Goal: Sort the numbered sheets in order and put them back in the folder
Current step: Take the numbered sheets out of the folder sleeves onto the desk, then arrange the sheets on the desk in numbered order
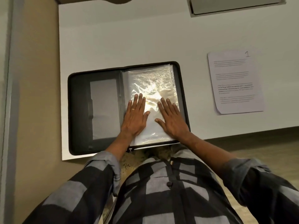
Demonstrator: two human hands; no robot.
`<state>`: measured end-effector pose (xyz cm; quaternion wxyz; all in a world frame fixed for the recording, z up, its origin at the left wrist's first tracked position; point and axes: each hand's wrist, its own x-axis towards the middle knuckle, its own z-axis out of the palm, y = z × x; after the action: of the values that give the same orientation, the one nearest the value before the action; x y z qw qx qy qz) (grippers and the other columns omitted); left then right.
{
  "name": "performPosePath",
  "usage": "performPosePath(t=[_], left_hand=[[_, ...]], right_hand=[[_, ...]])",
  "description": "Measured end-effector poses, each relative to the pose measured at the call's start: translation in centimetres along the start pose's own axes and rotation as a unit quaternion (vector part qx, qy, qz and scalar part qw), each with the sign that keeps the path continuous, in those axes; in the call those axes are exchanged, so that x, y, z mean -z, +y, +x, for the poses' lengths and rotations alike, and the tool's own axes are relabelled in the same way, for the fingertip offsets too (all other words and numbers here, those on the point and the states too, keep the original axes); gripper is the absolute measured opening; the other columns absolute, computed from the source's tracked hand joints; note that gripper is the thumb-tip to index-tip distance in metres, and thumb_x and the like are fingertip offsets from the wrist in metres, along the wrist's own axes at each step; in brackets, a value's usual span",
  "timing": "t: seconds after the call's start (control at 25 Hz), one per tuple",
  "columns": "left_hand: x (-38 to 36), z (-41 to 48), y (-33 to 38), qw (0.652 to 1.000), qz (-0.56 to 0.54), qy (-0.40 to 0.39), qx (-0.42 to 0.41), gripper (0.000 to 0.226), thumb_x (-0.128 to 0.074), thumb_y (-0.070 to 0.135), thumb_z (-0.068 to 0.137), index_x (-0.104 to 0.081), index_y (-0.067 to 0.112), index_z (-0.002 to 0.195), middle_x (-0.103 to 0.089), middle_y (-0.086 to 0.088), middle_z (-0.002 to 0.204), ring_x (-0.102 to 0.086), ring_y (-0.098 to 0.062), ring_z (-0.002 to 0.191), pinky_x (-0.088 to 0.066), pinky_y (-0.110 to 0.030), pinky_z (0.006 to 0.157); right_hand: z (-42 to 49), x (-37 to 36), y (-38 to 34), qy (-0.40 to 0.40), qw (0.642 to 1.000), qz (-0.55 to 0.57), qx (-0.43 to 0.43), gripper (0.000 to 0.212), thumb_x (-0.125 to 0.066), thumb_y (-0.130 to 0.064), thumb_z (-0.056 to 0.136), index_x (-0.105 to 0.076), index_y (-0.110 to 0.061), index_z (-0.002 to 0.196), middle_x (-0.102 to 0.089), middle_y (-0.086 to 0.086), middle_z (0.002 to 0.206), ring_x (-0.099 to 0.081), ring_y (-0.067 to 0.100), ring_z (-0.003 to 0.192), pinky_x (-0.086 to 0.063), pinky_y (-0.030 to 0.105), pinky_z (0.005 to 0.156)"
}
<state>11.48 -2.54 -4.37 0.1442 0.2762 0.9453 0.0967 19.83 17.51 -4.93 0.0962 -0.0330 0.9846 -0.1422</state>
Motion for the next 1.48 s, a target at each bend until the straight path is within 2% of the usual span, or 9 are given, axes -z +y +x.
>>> performPosePath(t=[0.32,0.52,0.72,0.96,1.16,1.24,1.32,1.4,1.48], left_hand=[[-0.1,-0.2,1.3,0.999,0.034,0.02,0.011,0.07,-0.023,0.05,0.109,0.004,0.014,0.163,0.014,-0.007,0.171,0.017,-0.022,0.157,0.0,-0.05,0.128],[0.3,1.3,4.9,0.999,0.029,0.03,-0.008,0.063,-0.02,0.046,0.111,-0.004,0.016,0.164,0.007,-0.003,0.172,0.013,-0.018,0.157,-0.003,-0.053,0.127],[0.0,5.3,13.9,0.998,-0.043,0.052,-0.005,0.063,-0.017,0.045,0.11,-0.008,0.012,0.164,0.002,-0.004,0.172,0.011,-0.017,0.157,0.0,-0.046,0.129],[-2.0,9.6,25.4,0.984,-0.172,0.042,0.01,0.067,-0.038,0.045,0.109,-0.014,0.012,0.163,-0.008,-0.004,0.171,-0.001,-0.014,0.157,0.001,-0.034,0.128],[-2.6,12.2,31.2,0.949,-0.303,0.029,0.08,0.068,-0.054,0.042,0.104,-0.026,0.014,0.159,-0.033,-0.006,0.162,-0.031,-0.022,0.146,-0.024,-0.028,0.115],[-2.8,13.3,32.0,0.929,-0.349,0.039,0.118,0.068,-0.062,0.037,0.101,-0.03,0.014,0.156,-0.041,-0.008,0.152,-0.043,-0.024,0.136,-0.038,-0.036,0.113],[-2.9,14.1,32.4,0.91,-0.379,0.032,0.163,0.074,-0.069,0.032,0.097,-0.029,0.014,0.157,-0.046,-0.008,0.143,-0.054,-0.022,0.119,-0.05,-0.038,0.102],[-3.0,14.6,32.4,0.9,-0.392,0.024,0.189,0.078,-0.074,0.027,0.094,-0.03,0.014,0.157,-0.05,-0.007,0.136,-0.057,-0.019,0.108,-0.052,-0.035,0.096],[-3.3,14.7,32.2,0.895,-0.395,0.027,0.204,0.08,-0.078,0.023,0.09,-0.033,0.013,0.155,-0.054,-0.006,0.13,-0.059,-0.02,0.108,-0.053,-0.038,0.097]], right_hand=[[-0.1,0.5,1.1,-0.011,1.0,0.013,0.026,0.077,-0.027,-0.056,0.108,0.004,-0.012,0.163,0.012,0.008,0.171,0.012,0.025,0.157,-0.012,0.049,0.127],[-0.9,3.0,4.2,0.043,0.998,0.044,-0.013,0.073,-0.024,-0.054,0.109,-0.001,-0.011,0.163,0.007,0.008,0.171,0.008,0.024,0.158,-0.011,0.047,0.128],[-2.7,6.4,12.5,0.077,0.993,0.075,-0.041,0.07,-0.028,-0.048,0.11,-0.002,-0.011,0.163,0.007,0.007,0.171,0.009,0.023,0.158,-0.008,0.047,0.129],[-5.4,10.2,25.3,0.115,0.973,0.099,-0.172,0.07,-0.041,-0.04,0.109,-0.01,-0.006,0.162,-0.003,0.013,0.171,-0.002,0.03,0.158,-0.006,0.045,0.128],[-7.6,12.4,33.1,0.104,0.942,0.151,-0.283,0.08,-0.063,-0.041,0.099,-0.024,-0.005,0.158,-0.024,0.018,0.164,-0.026,0.036,0.149,-0.03,0.052,0.12],[-8.1,12.8,34.7,0.091,0.93,0.184,-0.304,0.09,-0.076,-0.04,0.089,-0.027,-0.005,0.156,-0.034,0.019,0.156,-0.035,0.037,0.14,-0.035,0.048,0.113],[-8.2,12.8,35.6,0.093,0.915,0.228,-0.319,0.095,-0.087,-0.034,0.079,-0.034,-0.005,0.152,-0.042,0.017,0.145,-0.041,0.035,0.131,-0.036,0.043,0.109],[-8.0,12.7,36.2,0.105,0.897,0.264,-0.339,0.092,-0.092,-0.027,0.072,-0.042,-0.006,0.145,-0.045,0.016,0.138,-0.047,0.034,0.125,-0.037,0.039,0.105],[-7.7,12.9,36.4,0.125,0.881,0.289,-0.353,0.081,-0.092,-0.02,0.071,-0.047,-0.007,0.138,-0.049,0.015,0.132,-0.053,0.032,0.119,-0.04,0.036,0.1]])
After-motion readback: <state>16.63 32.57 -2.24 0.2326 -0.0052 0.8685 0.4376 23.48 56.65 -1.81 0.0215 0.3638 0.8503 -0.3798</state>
